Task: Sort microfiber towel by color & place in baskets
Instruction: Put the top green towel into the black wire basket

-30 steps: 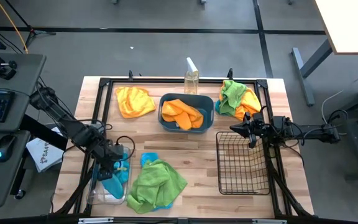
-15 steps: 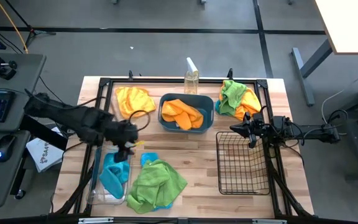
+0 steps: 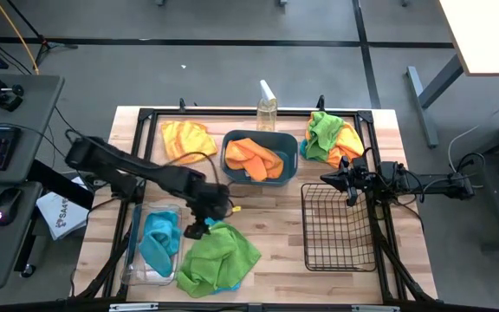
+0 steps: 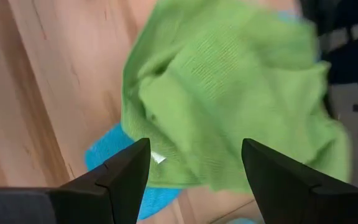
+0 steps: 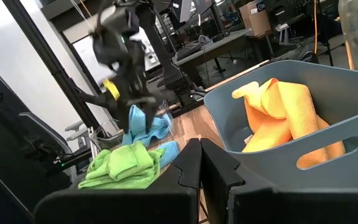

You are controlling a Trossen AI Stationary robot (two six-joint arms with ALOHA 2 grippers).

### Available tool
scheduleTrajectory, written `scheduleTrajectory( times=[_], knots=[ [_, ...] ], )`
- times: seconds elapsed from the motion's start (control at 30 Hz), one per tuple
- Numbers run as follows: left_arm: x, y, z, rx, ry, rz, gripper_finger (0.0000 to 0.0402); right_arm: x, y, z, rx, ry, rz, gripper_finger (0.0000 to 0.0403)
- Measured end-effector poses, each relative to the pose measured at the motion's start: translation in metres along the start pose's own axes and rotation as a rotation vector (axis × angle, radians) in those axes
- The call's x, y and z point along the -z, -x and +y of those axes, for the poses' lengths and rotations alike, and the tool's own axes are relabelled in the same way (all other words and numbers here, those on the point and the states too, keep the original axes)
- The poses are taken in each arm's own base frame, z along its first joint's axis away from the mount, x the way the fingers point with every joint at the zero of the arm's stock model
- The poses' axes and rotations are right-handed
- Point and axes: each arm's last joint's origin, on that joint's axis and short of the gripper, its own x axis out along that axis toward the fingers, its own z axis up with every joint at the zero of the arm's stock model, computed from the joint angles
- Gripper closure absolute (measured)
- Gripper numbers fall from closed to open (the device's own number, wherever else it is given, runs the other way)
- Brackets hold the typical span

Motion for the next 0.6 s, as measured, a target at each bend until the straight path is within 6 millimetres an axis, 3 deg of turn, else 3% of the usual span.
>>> scheduleTrajectory(
  times=[0.17, 0.43, 0.53, 0.6],
  knots=[
    [0.000, -0.030, 0.007, 0.085, 0.129, 0.102, 0.0160, 0.000, 0.000, 0.000, 0.000, 0.000, 0.000, 0.0402],
    [0.000, -0.044, 0.011, 0.103, 0.251, 0.149, 0.0162, 0.000, 0.000, 0.000, 0.000, 0.000, 0.000, 0.0402],
    [-0.001, -0.041, 0.010, 0.079, 0.277, 0.122, 0.0194, 0.000, 0.000, 0.000, 0.000, -0.002, 0.000, 0.0402],
    [-0.003, -0.033, 0.007, 0.069, 0.275, 0.098, 0.0249, 0.000, 0.000, 0.000, 0.000, 0.000, 0.000, 0.0402]
  ],
)
